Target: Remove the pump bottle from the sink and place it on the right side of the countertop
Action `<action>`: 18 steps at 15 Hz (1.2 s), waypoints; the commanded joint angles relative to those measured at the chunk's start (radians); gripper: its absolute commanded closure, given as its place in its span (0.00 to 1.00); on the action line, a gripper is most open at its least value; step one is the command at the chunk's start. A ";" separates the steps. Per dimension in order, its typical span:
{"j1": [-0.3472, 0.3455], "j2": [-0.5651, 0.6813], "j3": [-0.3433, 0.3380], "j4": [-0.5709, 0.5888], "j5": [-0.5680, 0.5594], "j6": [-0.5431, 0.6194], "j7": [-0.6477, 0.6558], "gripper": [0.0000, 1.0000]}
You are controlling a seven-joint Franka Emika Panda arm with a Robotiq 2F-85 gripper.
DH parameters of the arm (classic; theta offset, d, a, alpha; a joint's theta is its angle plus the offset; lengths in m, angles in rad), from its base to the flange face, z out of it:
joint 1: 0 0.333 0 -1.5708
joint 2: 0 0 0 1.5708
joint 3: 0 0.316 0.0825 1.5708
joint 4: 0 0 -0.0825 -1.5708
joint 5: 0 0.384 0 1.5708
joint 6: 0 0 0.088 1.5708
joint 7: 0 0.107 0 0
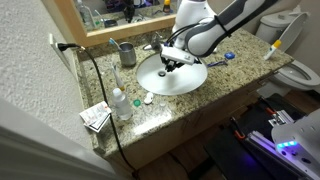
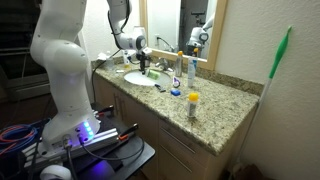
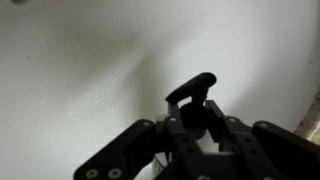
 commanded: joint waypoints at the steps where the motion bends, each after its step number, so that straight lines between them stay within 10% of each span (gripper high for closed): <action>1: -0.267 -0.112 0.269 -0.104 0.280 -0.055 -0.271 0.92; 7: -0.661 -0.261 0.557 -0.152 0.809 -0.288 -0.654 0.92; 8: -0.399 -0.181 0.342 -0.070 0.770 -0.267 -0.635 0.70; 10: -0.448 -0.230 0.338 -0.098 0.830 -0.301 -0.678 0.70; 11: -0.455 -0.244 0.336 -0.110 0.832 -0.303 -0.676 0.92; 12: -0.425 -0.227 0.302 -0.092 0.823 -0.333 -0.656 0.92; 18: -0.278 -0.313 -0.076 0.024 1.117 -0.628 -0.666 0.92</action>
